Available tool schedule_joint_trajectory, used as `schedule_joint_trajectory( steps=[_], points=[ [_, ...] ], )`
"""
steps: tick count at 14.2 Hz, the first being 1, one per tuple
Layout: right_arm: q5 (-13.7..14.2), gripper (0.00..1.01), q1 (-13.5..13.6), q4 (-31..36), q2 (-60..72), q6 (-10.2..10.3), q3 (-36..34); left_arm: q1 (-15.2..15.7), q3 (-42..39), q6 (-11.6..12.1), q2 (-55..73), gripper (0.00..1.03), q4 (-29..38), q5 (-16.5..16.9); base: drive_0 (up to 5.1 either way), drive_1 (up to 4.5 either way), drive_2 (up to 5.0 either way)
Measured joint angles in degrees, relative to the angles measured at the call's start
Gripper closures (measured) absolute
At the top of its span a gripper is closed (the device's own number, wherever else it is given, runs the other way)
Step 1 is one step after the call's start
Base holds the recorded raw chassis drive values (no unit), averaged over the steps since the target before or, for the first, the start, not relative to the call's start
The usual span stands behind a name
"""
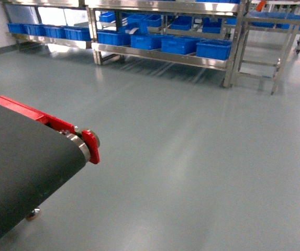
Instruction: Sort blue parts and orange caps into right shelf containers
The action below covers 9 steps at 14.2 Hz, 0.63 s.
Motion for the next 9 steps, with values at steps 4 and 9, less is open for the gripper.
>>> schedule_joint_trajectory(
  steps=[4, 9],
  points=[
    [0.0, 0.58, 0.0, 0.0, 0.0, 0.0, 0.0, 0.0, -0.02, 0.0, 0.0, 0.61, 0.0, 0.0, -1.6, -1.58, -1.6],
    [0.0, 0.58, 0.0, 0.0, 0.0, 0.0, 0.0, 0.0, 0.0, 0.0, 0.0, 0.61, 0.0, 0.0, -1.6, -1.57, -1.6]
  ],
)
